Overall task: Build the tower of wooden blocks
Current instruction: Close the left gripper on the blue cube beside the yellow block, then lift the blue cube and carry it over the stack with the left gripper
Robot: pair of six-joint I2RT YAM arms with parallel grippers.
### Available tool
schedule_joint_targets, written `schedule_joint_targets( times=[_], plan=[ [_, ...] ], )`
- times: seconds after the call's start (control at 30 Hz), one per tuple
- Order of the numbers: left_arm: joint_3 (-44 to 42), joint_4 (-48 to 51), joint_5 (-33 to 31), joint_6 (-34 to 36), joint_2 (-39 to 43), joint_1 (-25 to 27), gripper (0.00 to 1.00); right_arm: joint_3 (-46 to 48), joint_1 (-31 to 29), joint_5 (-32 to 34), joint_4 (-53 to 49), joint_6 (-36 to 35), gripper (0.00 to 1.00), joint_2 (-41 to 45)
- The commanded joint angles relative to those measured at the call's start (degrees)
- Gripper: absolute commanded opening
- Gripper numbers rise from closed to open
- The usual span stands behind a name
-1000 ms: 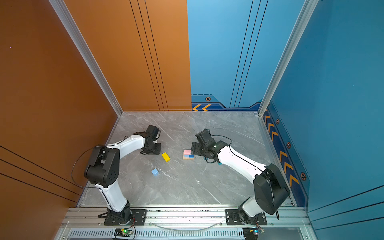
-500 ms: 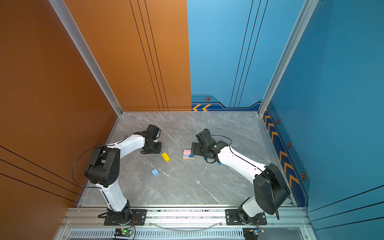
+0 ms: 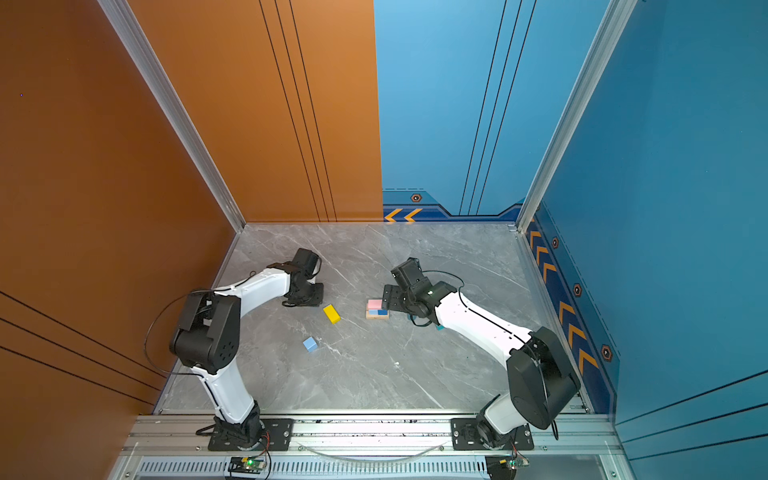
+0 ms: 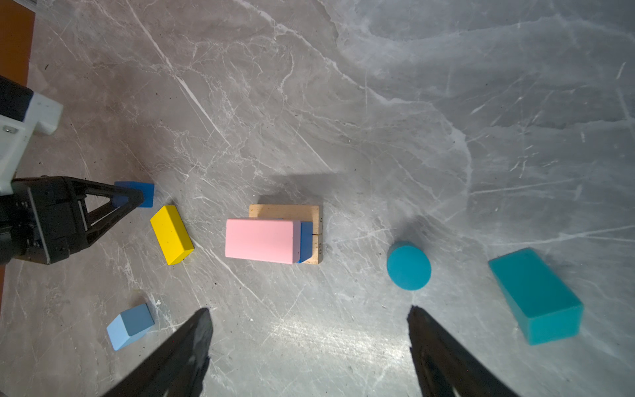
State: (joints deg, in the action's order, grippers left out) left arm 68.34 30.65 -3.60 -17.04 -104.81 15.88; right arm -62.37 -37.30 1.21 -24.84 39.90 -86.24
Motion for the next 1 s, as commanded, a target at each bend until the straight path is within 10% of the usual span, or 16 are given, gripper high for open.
schedule_joint_targets(
  times=[0.0, 0.97],
  plan=[
    [1.6, 1.7, 0.8, -1.2, 0.5, 0.5, 0.08, 0.6, 0.4, -0.6, 0.4, 0.5, 0.90, 0.6],
    [17.9, 20.3, -10.6, -23.3, 7.3, 24.2, 0.00, 14.9, 10.4, -6.5, 9.7, 0.1, 0.89, 6.8]
  ],
)
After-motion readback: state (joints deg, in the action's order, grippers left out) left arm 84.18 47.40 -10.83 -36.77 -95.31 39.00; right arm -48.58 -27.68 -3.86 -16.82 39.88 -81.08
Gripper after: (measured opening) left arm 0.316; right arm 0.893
